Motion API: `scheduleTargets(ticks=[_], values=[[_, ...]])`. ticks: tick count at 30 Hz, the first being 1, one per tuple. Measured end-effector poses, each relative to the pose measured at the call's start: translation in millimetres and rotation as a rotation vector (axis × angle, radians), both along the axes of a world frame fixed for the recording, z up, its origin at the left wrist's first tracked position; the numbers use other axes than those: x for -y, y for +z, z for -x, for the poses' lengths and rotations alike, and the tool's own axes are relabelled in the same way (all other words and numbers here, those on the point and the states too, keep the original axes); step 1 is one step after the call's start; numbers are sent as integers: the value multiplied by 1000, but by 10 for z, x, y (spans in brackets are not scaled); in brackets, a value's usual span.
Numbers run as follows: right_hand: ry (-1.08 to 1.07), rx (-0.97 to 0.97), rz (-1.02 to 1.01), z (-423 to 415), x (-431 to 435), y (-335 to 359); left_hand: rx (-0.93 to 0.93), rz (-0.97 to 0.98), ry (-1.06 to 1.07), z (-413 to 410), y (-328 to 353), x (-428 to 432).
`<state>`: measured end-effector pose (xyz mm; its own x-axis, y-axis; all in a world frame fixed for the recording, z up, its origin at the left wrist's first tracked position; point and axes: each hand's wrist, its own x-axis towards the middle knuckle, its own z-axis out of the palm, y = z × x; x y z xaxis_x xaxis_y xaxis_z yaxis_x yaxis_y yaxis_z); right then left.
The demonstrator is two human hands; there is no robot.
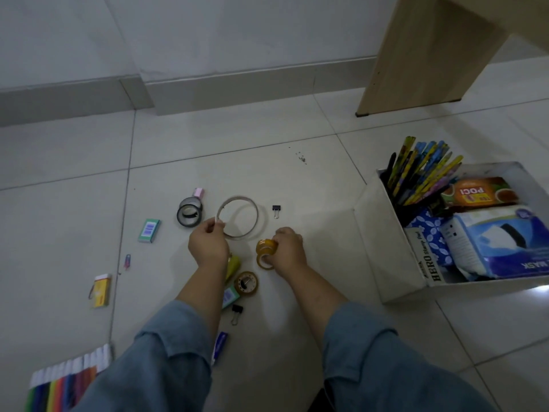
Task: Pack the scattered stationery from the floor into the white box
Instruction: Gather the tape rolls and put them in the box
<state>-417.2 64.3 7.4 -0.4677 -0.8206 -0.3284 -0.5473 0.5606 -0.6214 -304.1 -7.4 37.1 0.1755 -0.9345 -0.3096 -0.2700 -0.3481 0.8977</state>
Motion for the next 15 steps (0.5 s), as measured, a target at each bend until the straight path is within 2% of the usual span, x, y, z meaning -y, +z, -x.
scheduleTargets(ticks=[3, 11, 15], values=[[61, -51, -13, -19, 41, 16, 21, 1, 5, -55, -34, 36], [-30, -113, -17, 63, 30, 1, 29, 3, -7, -55, -84, 74], [-42, -80, -6, 143, 6, 10, 20, 7, -17, -22, -81, 68]])
